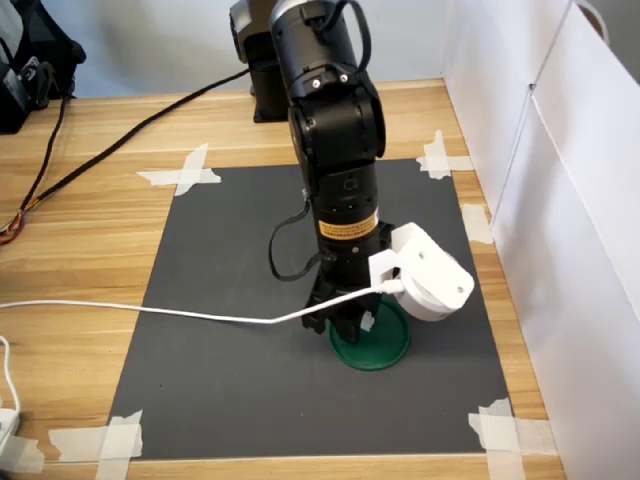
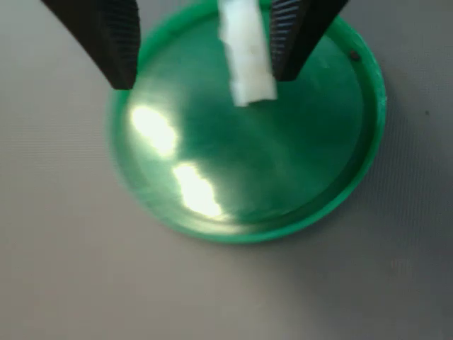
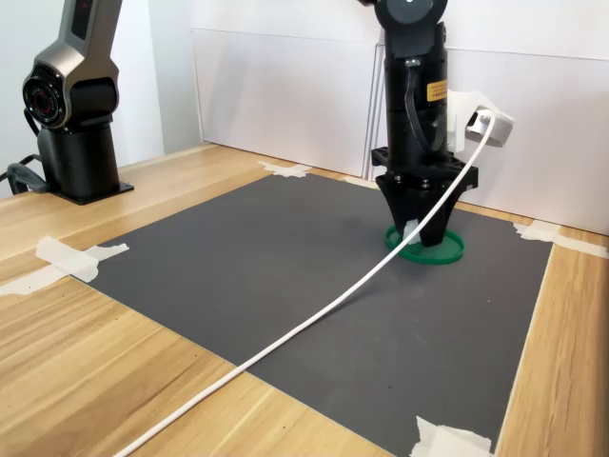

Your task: Grasp a white terminal and put it in the green lid.

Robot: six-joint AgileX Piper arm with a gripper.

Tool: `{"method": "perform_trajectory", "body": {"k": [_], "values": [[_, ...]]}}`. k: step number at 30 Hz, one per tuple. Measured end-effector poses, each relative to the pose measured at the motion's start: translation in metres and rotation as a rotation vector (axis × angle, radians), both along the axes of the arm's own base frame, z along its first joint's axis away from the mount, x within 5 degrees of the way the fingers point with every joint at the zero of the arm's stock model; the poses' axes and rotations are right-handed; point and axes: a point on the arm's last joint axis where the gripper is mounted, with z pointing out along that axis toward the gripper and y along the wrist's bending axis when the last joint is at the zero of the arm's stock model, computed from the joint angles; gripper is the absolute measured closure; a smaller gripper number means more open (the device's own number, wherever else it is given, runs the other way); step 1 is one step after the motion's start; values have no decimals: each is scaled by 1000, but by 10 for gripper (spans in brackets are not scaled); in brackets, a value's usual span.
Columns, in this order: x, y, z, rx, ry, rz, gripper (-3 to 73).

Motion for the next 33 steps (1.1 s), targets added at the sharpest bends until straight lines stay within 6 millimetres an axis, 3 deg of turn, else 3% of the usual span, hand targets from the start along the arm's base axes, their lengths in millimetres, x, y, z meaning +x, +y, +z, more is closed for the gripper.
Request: {"method": "perform_trajectory", "body": {"k": [4, 7, 14, 18, 26, 30, 33], "values": [[-17, -5, 61, 73, -190, -17, 236], [-43, -13, 95, 135, -320, -45, 327], [-121, -37, 136, 299, -506, -158, 658], [-169, -52, 156, 434, -595, -247, 709], [-230, -80, 162, 659, -690, -439, 714], [-255, -108, 148, 712, -777, -618, 714], [-284, -128, 123, 713, -862, -764, 717]]}}
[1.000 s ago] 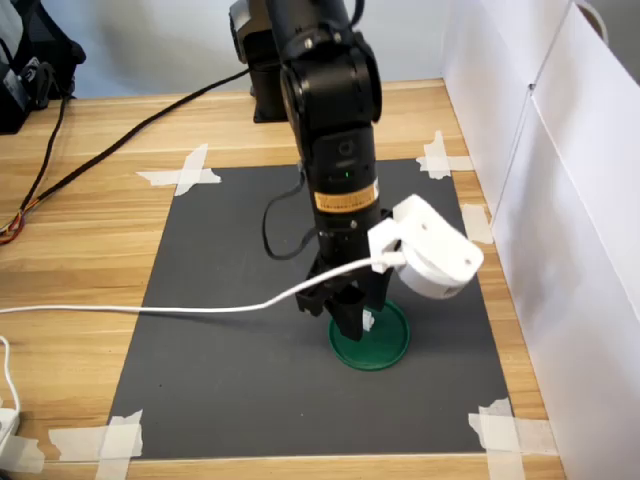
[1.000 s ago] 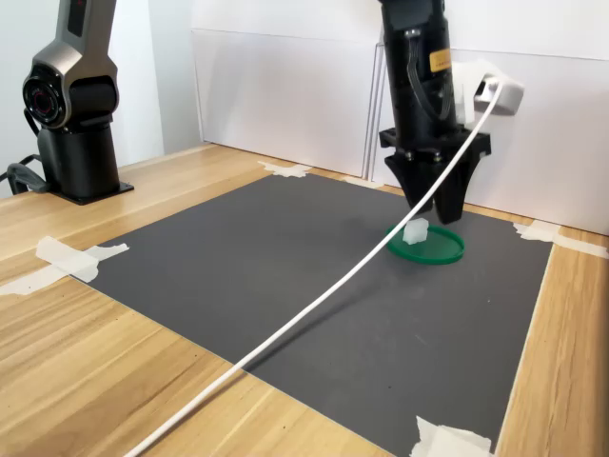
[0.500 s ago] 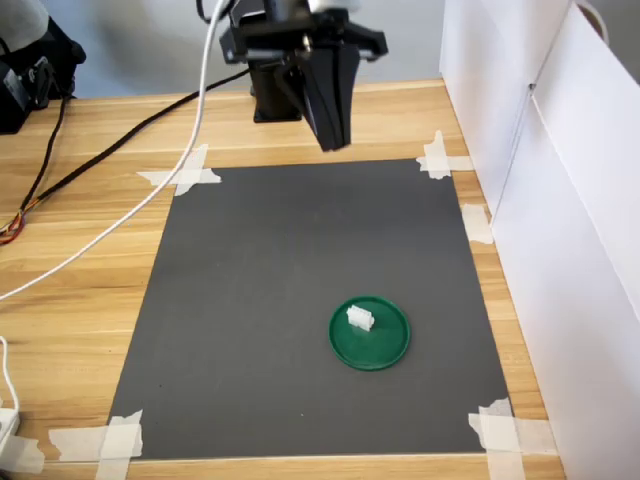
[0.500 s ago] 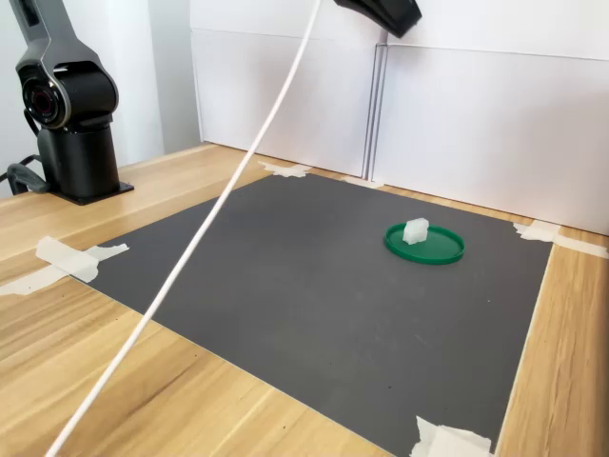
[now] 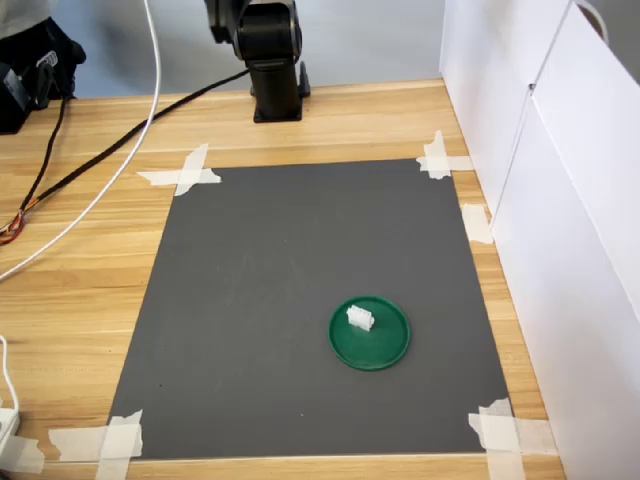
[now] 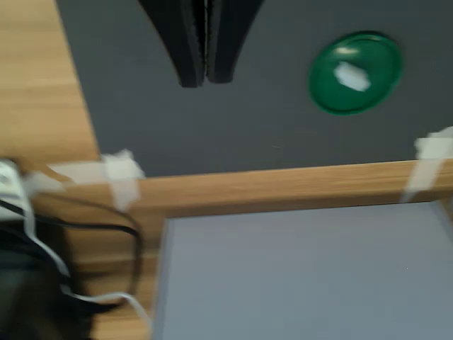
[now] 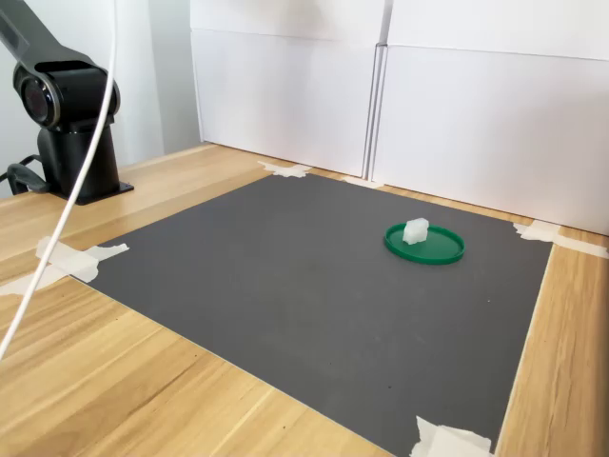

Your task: Grasp a white terminal and put it in the green lid.

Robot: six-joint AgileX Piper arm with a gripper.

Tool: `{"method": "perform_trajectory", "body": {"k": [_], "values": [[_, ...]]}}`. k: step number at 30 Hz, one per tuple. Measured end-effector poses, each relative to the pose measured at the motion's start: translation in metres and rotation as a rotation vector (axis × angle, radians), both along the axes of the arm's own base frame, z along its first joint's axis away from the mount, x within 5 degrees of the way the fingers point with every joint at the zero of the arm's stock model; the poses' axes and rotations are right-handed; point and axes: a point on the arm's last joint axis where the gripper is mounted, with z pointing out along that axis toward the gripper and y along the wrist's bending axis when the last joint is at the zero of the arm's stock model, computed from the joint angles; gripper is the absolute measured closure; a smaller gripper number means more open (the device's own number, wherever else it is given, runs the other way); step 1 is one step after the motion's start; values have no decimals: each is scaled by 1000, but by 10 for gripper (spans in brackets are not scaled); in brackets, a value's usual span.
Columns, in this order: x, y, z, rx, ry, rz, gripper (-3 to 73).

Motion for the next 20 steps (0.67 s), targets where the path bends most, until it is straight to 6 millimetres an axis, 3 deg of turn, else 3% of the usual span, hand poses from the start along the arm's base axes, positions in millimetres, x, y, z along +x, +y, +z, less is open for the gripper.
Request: {"method": "perform_trajectory", "body": {"k": [7, 14, 20], "values": [[-43, -7, -54, -3, -37, -115, 716], [-58, -5, -110, 1, 15, -116, 716], [-63, -4, -137, 9, 96, -116, 716]]}}
